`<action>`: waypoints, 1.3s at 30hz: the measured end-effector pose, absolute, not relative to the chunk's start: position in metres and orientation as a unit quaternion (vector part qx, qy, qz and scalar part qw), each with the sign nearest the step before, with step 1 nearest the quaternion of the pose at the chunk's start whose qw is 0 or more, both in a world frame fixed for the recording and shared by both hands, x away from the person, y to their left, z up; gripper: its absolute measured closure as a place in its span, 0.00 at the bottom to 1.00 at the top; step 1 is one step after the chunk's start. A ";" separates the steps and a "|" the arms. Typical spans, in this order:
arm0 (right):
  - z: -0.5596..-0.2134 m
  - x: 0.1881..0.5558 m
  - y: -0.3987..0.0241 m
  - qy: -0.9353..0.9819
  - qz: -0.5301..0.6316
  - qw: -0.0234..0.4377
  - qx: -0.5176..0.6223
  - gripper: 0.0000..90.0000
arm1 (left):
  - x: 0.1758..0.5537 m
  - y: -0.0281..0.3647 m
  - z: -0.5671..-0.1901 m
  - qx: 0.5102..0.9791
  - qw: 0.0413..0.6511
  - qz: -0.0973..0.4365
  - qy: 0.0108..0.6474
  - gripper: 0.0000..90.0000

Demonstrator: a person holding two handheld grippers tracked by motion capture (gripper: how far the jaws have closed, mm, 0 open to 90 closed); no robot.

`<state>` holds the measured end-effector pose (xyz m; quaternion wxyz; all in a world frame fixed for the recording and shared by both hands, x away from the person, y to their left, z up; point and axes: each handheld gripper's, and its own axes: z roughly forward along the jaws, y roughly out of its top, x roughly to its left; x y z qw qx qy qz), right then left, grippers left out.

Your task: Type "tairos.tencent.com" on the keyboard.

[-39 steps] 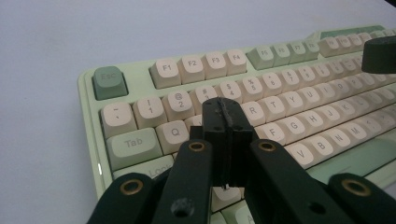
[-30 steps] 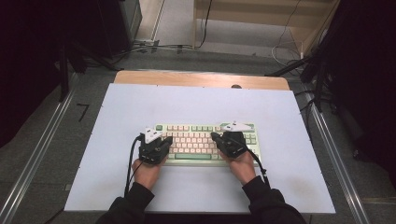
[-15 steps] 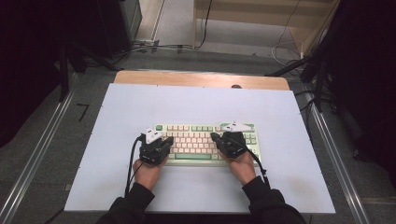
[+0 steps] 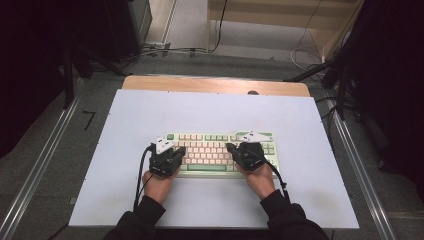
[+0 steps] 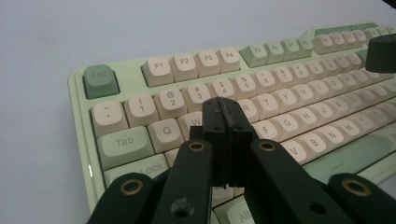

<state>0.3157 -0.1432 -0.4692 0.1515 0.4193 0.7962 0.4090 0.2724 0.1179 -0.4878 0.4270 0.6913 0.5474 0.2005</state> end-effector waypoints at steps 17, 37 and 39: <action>-0.474 0.307 -0.156 0.802 0.398 0.150 0.420 0.97 | 0.273 0.120 -0.488 0.689 0.428 0.199 0.550 1.00; -0.485 0.295 -0.152 0.817 0.382 0.140 0.408 0.97 | 0.272 0.120 -0.488 0.689 0.428 0.199 0.551 1.00; -0.486 0.295 -0.152 0.818 0.380 0.138 0.409 0.97 | 0.272 0.120 -0.488 0.689 0.428 0.199 0.550 1.00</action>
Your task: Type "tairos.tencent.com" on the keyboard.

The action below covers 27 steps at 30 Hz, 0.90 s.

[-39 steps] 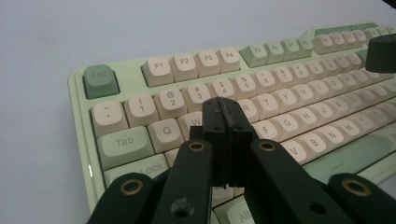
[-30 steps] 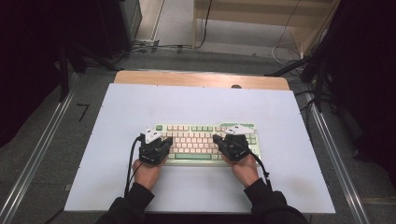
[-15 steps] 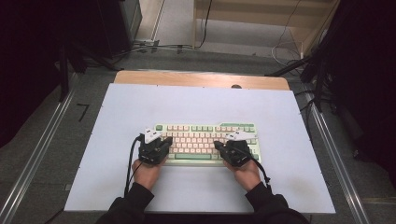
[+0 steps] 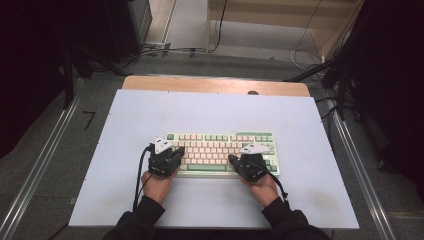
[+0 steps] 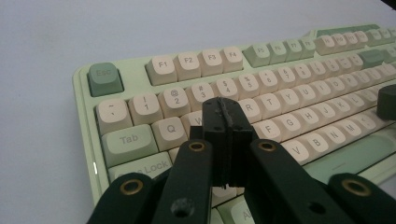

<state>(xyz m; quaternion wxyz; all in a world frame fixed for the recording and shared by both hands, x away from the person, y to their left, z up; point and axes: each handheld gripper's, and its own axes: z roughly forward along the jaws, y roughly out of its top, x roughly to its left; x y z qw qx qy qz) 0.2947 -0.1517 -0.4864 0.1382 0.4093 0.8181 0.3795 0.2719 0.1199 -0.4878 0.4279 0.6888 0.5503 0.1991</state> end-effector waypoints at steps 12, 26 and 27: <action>-0.481 0.294 -0.152 0.810 0.397 0.141 0.409 0.97 | 0.272 0.120 -0.488 0.687 0.430 0.197 0.551 1.00; -0.475 0.300 -0.151 0.800 0.408 0.145 0.415 0.97 | 0.273 0.117 -0.488 0.689 0.431 0.196 0.549 1.00; -0.475 0.300 -0.151 0.799 0.409 0.144 0.416 0.97 | 0.273 0.117 -0.488 0.689 0.431 0.196 0.549 1.00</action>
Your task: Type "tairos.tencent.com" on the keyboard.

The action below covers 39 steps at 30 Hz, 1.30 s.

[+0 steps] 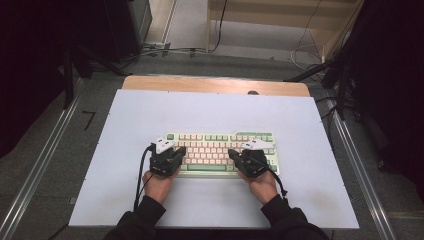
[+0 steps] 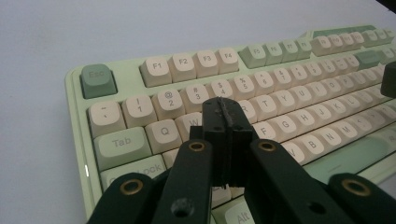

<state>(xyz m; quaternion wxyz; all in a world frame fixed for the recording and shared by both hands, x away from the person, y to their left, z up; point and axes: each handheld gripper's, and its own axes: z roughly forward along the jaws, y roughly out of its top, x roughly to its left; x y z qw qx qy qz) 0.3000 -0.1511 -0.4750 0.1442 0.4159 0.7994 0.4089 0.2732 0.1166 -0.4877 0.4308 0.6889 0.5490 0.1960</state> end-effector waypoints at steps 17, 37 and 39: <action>-0.475 0.303 -0.147 0.799 0.412 0.144 0.415 0.97 | 0.276 0.115 -0.488 0.689 0.431 0.196 0.549 1.00; -0.474 0.306 -0.140 0.799 0.414 0.144 0.412 0.97 | 0.277 0.114 -0.488 0.688 0.431 0.194 0.550 1.00; -0.474 0.307 -0.140 0.799 0.414 0.144 0.412 0.97 | 0.277 0.114 -0.489 0.689 0.431 0.194 0.550 1.00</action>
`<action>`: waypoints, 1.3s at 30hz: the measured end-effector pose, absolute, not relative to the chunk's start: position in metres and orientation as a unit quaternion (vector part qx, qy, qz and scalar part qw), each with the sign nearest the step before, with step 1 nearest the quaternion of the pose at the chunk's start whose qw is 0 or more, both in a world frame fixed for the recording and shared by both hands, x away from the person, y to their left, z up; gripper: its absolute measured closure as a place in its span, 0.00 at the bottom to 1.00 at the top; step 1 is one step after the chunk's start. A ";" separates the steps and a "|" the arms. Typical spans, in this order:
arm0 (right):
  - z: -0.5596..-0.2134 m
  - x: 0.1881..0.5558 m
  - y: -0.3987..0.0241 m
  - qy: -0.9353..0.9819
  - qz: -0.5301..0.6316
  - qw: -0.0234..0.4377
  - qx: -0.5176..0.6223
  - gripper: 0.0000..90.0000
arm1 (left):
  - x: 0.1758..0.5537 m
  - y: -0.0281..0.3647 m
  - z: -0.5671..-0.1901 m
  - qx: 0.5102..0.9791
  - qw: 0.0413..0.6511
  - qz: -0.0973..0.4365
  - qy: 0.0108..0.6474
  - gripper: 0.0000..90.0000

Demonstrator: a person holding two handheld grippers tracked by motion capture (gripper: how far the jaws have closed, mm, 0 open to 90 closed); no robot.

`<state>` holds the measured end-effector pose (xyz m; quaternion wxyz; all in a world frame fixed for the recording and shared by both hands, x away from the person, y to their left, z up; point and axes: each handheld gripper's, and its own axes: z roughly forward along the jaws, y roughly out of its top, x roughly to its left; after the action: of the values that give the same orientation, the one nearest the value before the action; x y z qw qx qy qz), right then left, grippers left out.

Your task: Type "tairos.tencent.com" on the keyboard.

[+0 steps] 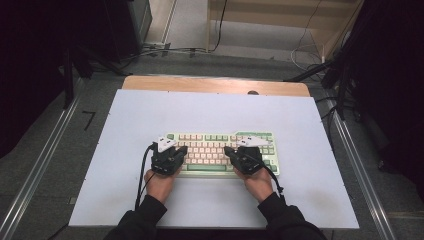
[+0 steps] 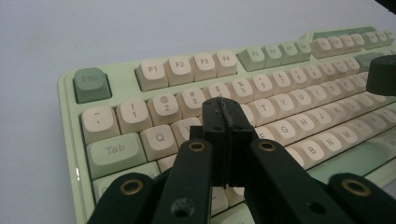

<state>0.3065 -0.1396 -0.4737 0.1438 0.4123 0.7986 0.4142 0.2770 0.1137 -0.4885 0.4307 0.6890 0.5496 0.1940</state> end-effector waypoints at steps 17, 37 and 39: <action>-0.475 0.309 -0.137 0.800 0.412 0.145 0.411 0.97 | 0.278 0.112 -0.489 0.689 0.433 0.191 0.549 1.00; -0.476 0.309 -0.135 0.801 0.411 0.144 0.411 0.97 | 0.281 0.108 -0.488 0.691 0.434 0.191 0.546 1.00; -0.477 0.310 -0.135 0.801 0.411 0.144 0.411 0.97 | 0.281 0.107 -0.488 0.692 0.434 0.191 0.545 1.00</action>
<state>0.3095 -0.1347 -0.4766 0.1443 0.4109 0.8010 0.4107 0.2813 0.1073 -0.4875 0.4337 0.6918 0.5449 0.1908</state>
